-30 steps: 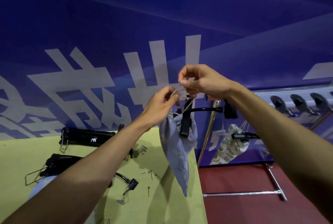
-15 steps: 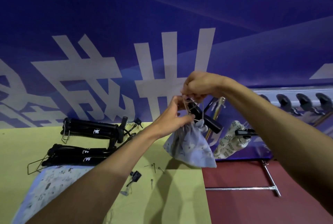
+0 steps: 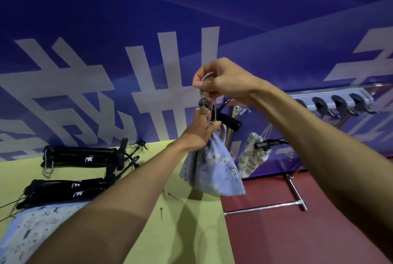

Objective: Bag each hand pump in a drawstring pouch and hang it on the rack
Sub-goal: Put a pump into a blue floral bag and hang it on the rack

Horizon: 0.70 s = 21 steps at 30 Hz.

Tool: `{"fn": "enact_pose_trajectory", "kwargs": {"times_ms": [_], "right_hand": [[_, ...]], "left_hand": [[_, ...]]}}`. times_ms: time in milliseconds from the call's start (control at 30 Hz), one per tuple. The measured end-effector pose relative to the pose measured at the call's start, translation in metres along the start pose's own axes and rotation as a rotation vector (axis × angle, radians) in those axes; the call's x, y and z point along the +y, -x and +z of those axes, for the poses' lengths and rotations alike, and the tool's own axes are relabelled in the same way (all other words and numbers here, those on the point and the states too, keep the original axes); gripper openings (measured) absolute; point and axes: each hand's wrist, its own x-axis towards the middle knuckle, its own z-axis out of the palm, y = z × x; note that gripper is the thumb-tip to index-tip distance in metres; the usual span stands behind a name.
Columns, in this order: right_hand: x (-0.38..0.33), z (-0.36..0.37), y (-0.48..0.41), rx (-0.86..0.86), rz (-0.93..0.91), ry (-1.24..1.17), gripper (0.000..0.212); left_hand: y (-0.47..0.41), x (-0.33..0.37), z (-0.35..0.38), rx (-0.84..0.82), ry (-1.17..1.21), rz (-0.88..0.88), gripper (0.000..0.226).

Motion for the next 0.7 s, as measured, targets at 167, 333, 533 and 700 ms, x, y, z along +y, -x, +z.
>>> {"fn": "enact_pose_trajectory", "kwargs": {"times_ms": [167, 333, 533, 700], "right_hand": [[0.009, -0.022, 0.015, 0.054, -0.067, -0.051, 0.012], [0.026, -0.044, 0.032, -0.025, -0.068, -0.175, 0.017], [0.061, -0.087, 0.069, -0.011, -0.032, -0.206, 0.023], [0.096, -0.123, 0.101, 0.001, 0.009, -0.284, 0.023]], "left_hand": [[-0.006, 0.020, 0.006, -0.005, -0.004, 0.045, 0.021], [-0.005, 0.046, 0.008, -0.116, 0.058, 0.142, 0.024], [-0.013, 0.076, 0.005, -0.187, 0.431, 0.135, 0.036], [-0.032, 0.106, 0.034, -0.271, 0.472, 0.156, 0.016]]}}
